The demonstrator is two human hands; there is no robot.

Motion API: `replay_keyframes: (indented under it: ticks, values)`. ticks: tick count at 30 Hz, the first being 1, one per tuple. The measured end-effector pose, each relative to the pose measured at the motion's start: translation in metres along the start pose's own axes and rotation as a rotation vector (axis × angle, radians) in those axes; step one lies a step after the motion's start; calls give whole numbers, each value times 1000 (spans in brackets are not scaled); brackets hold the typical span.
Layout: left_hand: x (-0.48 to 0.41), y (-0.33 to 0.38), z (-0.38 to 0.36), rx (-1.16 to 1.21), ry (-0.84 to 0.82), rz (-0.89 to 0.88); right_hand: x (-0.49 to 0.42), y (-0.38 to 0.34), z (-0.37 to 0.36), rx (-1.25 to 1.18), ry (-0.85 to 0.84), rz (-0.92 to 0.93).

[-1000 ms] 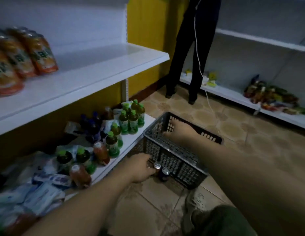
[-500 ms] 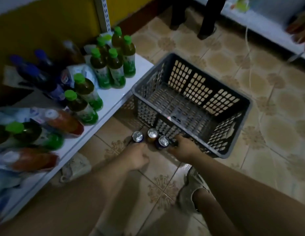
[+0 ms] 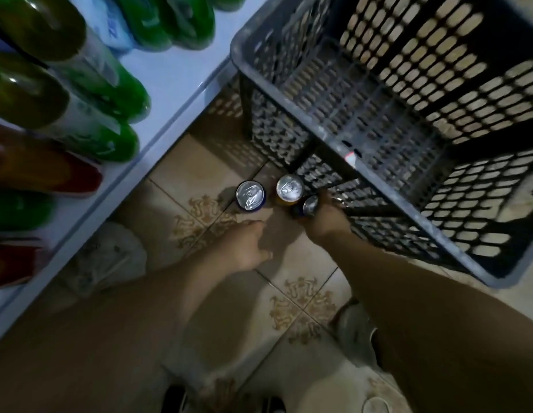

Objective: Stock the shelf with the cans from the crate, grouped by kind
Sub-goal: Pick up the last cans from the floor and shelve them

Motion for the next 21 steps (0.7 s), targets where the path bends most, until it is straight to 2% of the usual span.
replay_keyframes:
  ticks: [5, 10, 14, 18, 21]
  values:
    - [19, -1, 9, 61, 12, -1, 47, -5, 10, -246, 38, -8]
    - [74, 42, 48, 217, 107, -135, 133, -24, 62, -580, 138, 36]
    - [147, 68, 87, 346, 205, -250, 207, -67, 107, -799, 196, 132]
    - [244, 86, 150, 465, 421, -336, 291, -127, 155, -904, 210, 319]
    - [321, 89, 190, 650, 484, -378, 362, -178, 180, -994, 116, 544]
Point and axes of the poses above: each hand's wrist, its own x-axis away from the middle knuckle, its own z-axis out of the back of the hand, y = z × x, the point moved 10 cm from there along -x, towards the middle knuckle, and after that the axes turned 2 degrees about -z, right-handed, at the moved point
